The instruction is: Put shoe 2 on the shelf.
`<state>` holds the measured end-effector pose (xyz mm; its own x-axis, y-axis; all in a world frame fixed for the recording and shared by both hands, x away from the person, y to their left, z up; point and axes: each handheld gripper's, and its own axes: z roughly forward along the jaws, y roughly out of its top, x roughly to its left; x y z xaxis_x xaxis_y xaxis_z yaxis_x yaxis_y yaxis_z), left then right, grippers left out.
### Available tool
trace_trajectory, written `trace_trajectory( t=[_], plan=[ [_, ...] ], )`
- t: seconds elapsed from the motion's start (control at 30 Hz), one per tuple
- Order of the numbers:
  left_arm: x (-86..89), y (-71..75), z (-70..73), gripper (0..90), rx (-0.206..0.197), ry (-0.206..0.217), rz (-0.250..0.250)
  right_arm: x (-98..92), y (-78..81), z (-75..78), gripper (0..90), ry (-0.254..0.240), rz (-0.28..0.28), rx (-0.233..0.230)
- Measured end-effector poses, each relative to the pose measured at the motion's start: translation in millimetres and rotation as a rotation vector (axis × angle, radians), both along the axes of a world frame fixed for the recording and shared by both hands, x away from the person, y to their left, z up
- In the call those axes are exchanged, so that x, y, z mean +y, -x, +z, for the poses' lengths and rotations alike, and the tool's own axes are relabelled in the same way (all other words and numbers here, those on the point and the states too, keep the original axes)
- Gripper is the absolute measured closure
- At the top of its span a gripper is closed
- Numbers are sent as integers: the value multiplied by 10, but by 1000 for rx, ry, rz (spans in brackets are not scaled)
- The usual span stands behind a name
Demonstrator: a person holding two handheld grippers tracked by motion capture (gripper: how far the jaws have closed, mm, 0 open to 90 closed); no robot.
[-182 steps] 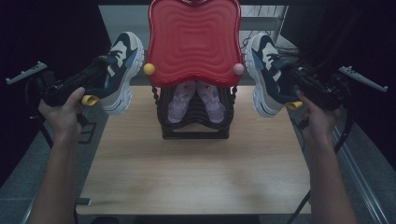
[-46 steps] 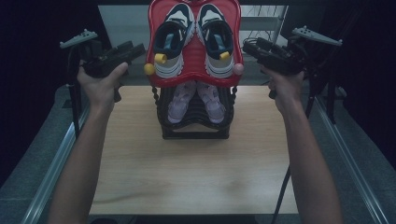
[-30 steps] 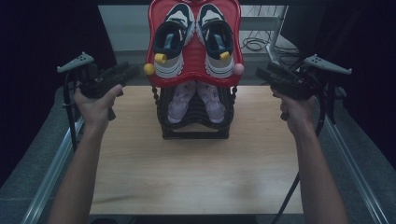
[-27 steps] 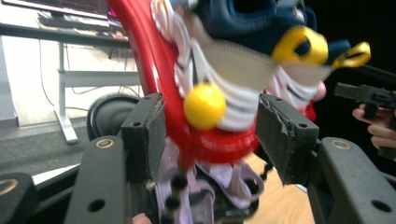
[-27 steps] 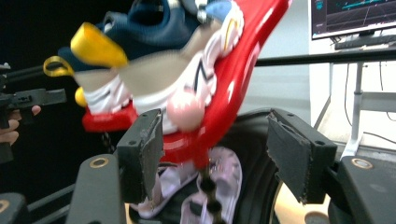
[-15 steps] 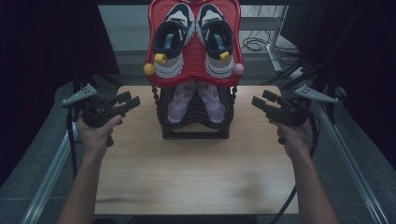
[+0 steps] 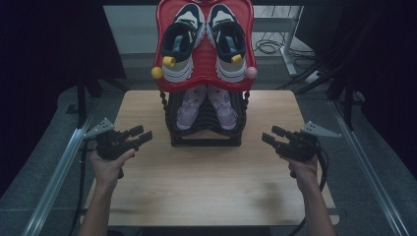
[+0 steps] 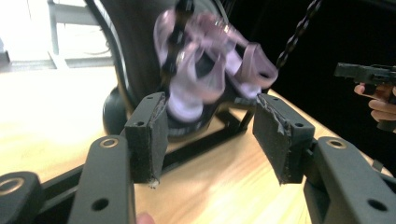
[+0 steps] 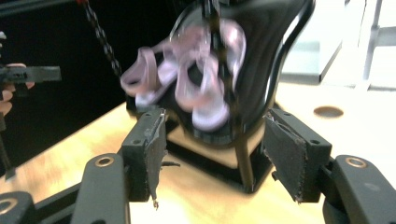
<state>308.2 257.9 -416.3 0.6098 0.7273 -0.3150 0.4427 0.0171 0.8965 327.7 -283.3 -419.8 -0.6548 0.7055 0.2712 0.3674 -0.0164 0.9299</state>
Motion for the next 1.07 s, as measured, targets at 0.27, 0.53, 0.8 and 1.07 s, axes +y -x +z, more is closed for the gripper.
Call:
trace_trajectory(
  t=[0.27,0.53,0.8,1.07],
  plan=[
    [58,78,-413,450,72,-37,9,5,51,-474,399,30,-2,79],
    [95,113,-632,450,130,-67,9,94,85,-771,401,108,-2,121],
    [119,140,-624,449,122,-71,27,123,87,-799,402,115,0,114],
    [130,174,-604,439,126,-65,30,43,129,-749,384,103,-14,74]
  ],
)
